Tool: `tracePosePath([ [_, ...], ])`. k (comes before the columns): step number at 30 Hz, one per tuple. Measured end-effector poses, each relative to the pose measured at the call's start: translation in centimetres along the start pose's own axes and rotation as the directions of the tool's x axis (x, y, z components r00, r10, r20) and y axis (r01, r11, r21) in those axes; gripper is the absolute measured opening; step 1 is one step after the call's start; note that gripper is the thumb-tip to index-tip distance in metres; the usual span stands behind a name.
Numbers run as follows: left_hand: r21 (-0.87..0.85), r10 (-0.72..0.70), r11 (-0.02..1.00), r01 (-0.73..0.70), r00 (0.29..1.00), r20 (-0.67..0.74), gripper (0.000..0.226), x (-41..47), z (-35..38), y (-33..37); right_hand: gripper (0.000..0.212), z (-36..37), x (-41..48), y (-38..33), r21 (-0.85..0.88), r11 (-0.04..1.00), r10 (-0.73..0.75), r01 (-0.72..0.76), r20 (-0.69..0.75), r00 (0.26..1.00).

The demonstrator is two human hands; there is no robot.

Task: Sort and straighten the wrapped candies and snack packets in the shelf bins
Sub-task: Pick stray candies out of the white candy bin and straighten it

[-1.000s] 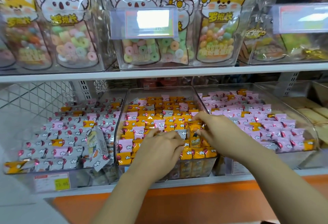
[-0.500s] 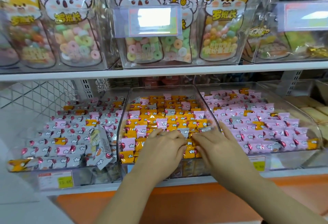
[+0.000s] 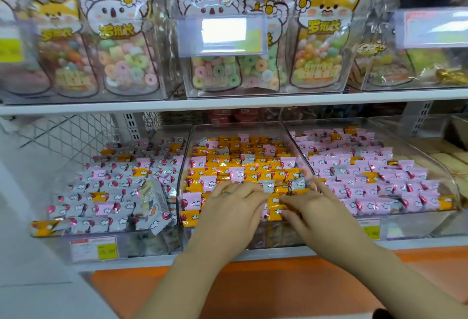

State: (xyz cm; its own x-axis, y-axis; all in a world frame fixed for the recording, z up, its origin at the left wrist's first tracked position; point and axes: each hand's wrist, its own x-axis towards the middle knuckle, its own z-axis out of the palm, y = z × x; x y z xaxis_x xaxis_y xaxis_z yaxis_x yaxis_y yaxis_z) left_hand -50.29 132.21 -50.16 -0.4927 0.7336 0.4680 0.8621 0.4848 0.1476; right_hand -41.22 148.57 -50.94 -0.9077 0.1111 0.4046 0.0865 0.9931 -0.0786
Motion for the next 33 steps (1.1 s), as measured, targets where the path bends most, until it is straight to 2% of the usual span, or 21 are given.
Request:
tracePosePath([
  [3, 0.004, -0.021, 1.0, 0.021, 0.998, -0.067, 0.034, -1.7, -2.0, -1.7, 0.028, -0.4, 0.5, -1.7, 0.096, 0.995, 0.013, -0.001, -0.123, 0.992],
  [5, 0.025, -0.059, 0.998, 0.061, 0.994, -0.096, 0.033, -3.2, -3.2, -3.1, 0.028, -0.6, 1.3, -4.0, 0.138, 0.99, -0.027, 0.042, -0.113, 0.993],
  [8, 0.037, -0.146, 0.988, 0.151, 0.981, -0.125, 0.034, -5.3, -4.7, -5.0, 0.024, -0.3, 2.9, -7.8, 0.219, 0.971, -0.097, 0.099, -0.022, 0.995],
  [13, -0.004, -0.3, 0.953, 0.304, 0.938, -0.172, 0.025, -7.9, -6.7, -8.4, 0.027, 0.7, 5.0, -13.5, 0.203, 0.959, -0.186, 0.195, -0.064, 0.98],
  [17, -0.052, -0.456, 0.89, 0.453, 0.886, -0.079, 0.022, -8.8, -7.5, -10.8, 0.043, 1.4, 6.0, -16.0, 0.18, 0.957, -0.232, 0.227, 0.008, 0.973],
  [21, -0.033, -0.534, 0.846, 0.533, 0.845, -0.032, 0.027, -9.0, -7.7, -12.2, 0.057, 3.0, 6.6, -17.0, 0.033, 0.975, -0.223, 0.221, 0.064, 0.973],
  [23, -0.034, -0.542, 0.84, 0.541, 0.84, -0.025, 0.026, -9.0, -7.6, -12.6, 0.059, 3.9, 6.9, -16.9, -0.011, 0.968, -0.25, 0.25, 0.045, 0.967],
  [27, -0.018, -0.54, 0.841, 0.54, 0.841, -0.001, 0.019, -8.9, -7.2, -13.2, 0.05, 4.5, 7.1, -16.4, -0.012, 0.956, -0.293, 0.292, -0.033, 0.956],
  [33, 0.031, -0.546, 0.838, 0.545, 0.836, 0.055, 0.012, -8.5, -6.7, -13.3, 0.035, 3.6, 7.1, -15.7, 0.148, 0.953, -0.241, 0.266, -0.163, 0.957],
])
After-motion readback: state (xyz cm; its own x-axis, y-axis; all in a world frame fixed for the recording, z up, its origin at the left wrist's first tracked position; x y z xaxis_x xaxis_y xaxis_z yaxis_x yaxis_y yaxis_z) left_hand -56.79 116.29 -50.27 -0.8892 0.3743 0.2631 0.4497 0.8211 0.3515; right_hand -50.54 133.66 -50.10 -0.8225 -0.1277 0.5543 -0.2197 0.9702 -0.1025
